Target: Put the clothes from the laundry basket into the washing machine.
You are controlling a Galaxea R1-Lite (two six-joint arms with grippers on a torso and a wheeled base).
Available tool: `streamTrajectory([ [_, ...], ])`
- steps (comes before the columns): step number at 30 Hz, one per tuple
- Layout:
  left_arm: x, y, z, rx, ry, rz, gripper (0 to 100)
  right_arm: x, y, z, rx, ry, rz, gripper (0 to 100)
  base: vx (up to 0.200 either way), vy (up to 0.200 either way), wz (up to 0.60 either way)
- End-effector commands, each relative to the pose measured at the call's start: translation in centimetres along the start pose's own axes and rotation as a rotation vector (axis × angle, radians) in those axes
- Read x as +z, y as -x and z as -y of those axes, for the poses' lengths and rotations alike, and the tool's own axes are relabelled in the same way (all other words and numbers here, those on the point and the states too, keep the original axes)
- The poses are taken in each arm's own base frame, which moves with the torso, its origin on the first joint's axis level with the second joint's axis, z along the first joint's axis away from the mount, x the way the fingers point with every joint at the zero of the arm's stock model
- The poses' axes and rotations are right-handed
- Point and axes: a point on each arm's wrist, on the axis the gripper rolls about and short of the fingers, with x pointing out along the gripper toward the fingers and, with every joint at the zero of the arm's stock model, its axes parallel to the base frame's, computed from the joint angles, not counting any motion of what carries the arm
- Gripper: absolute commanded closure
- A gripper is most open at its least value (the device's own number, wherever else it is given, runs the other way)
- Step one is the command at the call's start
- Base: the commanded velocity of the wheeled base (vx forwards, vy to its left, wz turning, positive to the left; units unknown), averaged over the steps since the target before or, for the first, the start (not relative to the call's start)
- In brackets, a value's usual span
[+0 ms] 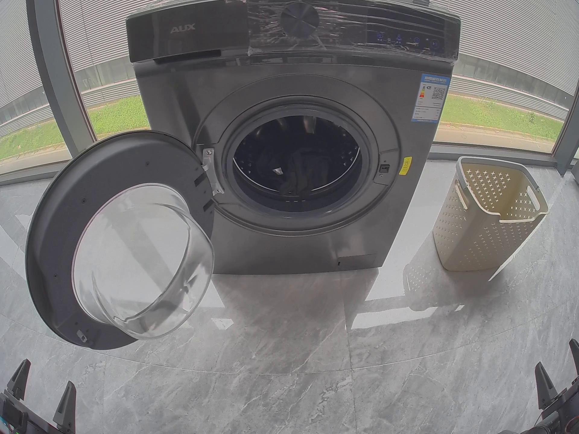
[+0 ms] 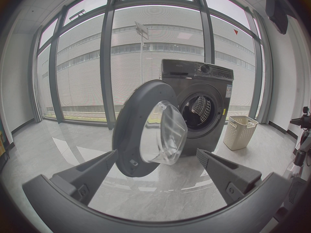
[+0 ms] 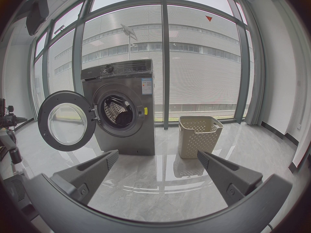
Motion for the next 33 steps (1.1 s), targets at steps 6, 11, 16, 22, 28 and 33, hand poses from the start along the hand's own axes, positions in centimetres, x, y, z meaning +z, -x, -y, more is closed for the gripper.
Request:
streamTrajectory([
  [6, -0.5, -0.1, 0.0, 0.001, 0.006, -0.007, 0, -0.5, -0.1, 0.0, 0.001, 0.000, -0.018, 0, 0.000, 0.200, 0.00],
  [11, -0.5, 0.0, 0.0, 0.004, -0.008, -0.006, 0, -0.5, -0.1, 0.0, 0.002, 0.000, -0.018, 0, 0.000, 0.080, 0.00],
  [16, -0.5, 0.0, 0.0, 0.014, 0.002, -0.006, 0, -0.5, -0.1, 0.0, 0.001, 0.000, -0.018, 0, 0.000, 0.000, 0.00],
  [22, -0.5, 0.0, 0.0, 0.016, -0.001, -0.007, 0, -0.5, -0.1, 0.0, 0.002, 0.000, -0.018, 0, 0.000, 0.000, 0.00],
  [28, -0.2, 0.0, 0.0, 0.022, 0.004, 0.011, 0, -0.5, -0.1, 0.0, 0.002, 0.000, -0.018, 0, 0.000, 0.000, 0.00],
  [33, 7.8, 0.7, 0.1, -0.031, 0.061, 0.149, 0, -0.5, -0.1, 0.0, 0.001, 0.000, -0.018, 0, 0.000, 0.000, 0.00],
])
